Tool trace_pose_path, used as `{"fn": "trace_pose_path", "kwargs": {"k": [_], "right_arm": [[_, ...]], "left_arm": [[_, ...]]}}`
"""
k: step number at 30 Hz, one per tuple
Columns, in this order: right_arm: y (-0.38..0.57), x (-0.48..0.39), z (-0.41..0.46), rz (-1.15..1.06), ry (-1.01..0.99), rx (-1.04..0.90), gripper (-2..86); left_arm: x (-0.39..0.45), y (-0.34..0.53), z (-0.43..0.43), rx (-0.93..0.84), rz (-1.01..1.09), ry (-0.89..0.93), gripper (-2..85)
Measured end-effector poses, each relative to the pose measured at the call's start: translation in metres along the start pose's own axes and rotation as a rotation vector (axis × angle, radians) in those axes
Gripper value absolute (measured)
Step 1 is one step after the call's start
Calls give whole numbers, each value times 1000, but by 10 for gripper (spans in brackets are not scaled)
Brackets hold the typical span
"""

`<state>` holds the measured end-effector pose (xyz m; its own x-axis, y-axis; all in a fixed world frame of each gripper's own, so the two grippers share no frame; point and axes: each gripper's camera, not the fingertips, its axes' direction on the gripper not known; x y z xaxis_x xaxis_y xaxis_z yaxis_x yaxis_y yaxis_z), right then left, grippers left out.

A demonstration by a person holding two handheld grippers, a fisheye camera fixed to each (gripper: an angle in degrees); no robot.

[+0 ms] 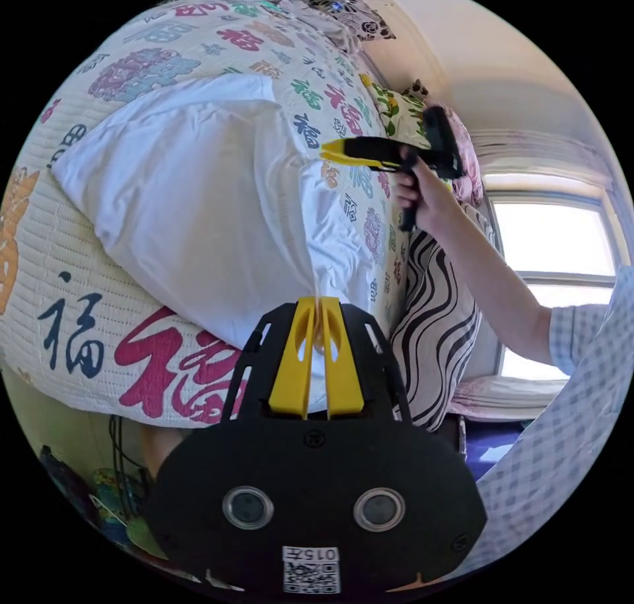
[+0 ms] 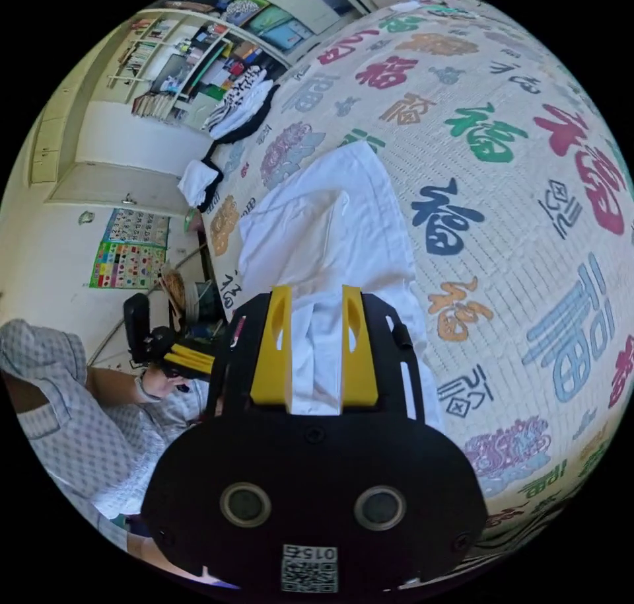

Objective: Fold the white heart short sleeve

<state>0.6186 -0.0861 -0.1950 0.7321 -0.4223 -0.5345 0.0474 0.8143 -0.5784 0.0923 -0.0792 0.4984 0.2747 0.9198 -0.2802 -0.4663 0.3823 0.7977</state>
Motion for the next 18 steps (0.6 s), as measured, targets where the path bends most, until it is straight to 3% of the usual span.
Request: {"fn": "trace_pose_path", "kwargs": {"k": [4,8,18], "right_arm": [[-4,7,34,49,-119,-95,57],[23,1,32,79,-203,-31,17],[256,-89,-95,88,-281,533,4]], "left_arm": [[22,20,-3,-23,75,-44,-5],[39,41,-7,-83,119,-66,-4],[157,121,-155,69,430,-117,-5]]}}
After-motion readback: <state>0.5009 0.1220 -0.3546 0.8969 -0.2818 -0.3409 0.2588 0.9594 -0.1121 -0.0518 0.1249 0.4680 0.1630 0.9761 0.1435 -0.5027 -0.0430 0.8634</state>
